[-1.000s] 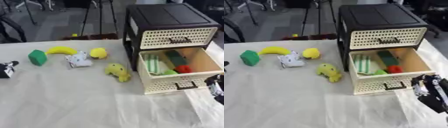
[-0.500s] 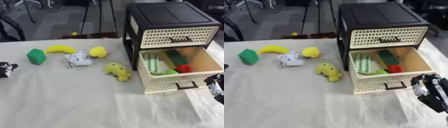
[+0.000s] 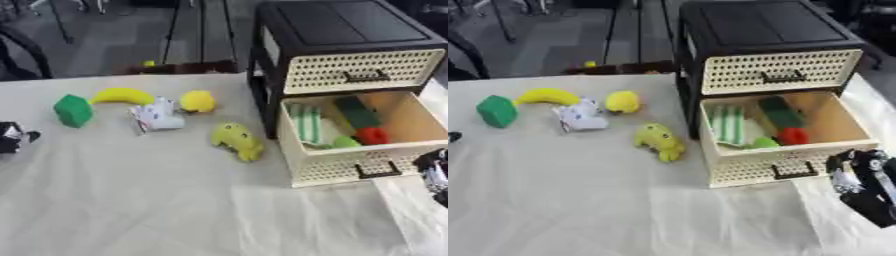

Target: Pick up objects from table and place into drawer.

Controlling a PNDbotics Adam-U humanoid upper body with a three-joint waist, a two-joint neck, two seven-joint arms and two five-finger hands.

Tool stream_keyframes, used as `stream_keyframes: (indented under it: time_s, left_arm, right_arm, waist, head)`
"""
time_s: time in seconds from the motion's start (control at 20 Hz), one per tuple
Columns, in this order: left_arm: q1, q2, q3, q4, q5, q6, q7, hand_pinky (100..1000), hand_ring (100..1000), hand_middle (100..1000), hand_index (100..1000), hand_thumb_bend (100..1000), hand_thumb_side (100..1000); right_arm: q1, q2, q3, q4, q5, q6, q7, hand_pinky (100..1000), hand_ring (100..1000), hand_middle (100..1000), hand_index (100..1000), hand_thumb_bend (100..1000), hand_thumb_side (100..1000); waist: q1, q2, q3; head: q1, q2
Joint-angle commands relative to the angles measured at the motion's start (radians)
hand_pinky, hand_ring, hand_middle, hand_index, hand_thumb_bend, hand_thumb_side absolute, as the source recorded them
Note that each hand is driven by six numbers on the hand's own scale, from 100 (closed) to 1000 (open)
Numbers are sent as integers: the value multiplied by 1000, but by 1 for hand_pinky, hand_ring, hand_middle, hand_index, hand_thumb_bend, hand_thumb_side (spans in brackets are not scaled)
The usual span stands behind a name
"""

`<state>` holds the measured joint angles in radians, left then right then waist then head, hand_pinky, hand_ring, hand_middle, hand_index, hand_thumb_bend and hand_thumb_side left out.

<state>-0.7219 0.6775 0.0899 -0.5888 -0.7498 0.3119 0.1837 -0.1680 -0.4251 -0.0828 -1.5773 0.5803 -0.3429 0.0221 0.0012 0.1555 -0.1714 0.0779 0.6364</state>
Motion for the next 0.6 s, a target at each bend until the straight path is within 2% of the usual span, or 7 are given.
stream_keyframes:
  time_s: [0.05, 0.2, 0.3, 0.4, 0.55, 0.6]
  left_arm:
    - [-7, 18, 5, -10, 12, -2, 12, 468, 470, 554, 718, 824, 553]
    - [-5, 14, 4, -7, 21, -2, 20, 412, 414, 508, 680, 756, 502]
    - [-4, 12, 2, -5, 28, -3, 18, 384, 372, 469, 647, 617, 396]
    - [-2, 10, 1, -2, 34, -2, 10, 346, 332, 435, 621, 544, 330]
    - [1, 11, 3, -4, 44, 1, 10, 267, 246, 353, 546, 357, 170]
    - [2, 12, 4, -12, 49, 2, 15, 256, 236, 342, 538, 325, 146]
  right_arm:
    - [-15, -10, -7, -17, 6, -6, 1, 100, 100, 100, 605, 100, 865]
    - [-15, -9, -9, -16, 6, -10, 3, 100, 100, 100, 605, 100, 871]
    - [-16, -8, -10, -14, 6, -11, 4, 100, 100, 100, 604, 100, 866]
    - [-16, -6, -11, -13, 6, -13, 5, 100, 100, 100, 604, 100, 866]
    - [-15, -4, -12, -12, 6, -15, 7, 100, 100, 100, 604, 100, 864]
    - [-15, -4, -13, -11, 6, -16, 7, 100, 100, 100, 604, 100, 864]
  waist:
    - [3, -7, -4]
    - [4, -6, -7]
    - [4, -7, -7]
    - [4, -8, -7]
    - [3, -11, -6]
    - [2, -12, -5]
  head:
    - [7, -14]
    - [7, -13]
    - [7, -13]
    - [5, -14]
    - [3, -14]
    - [1, -14]
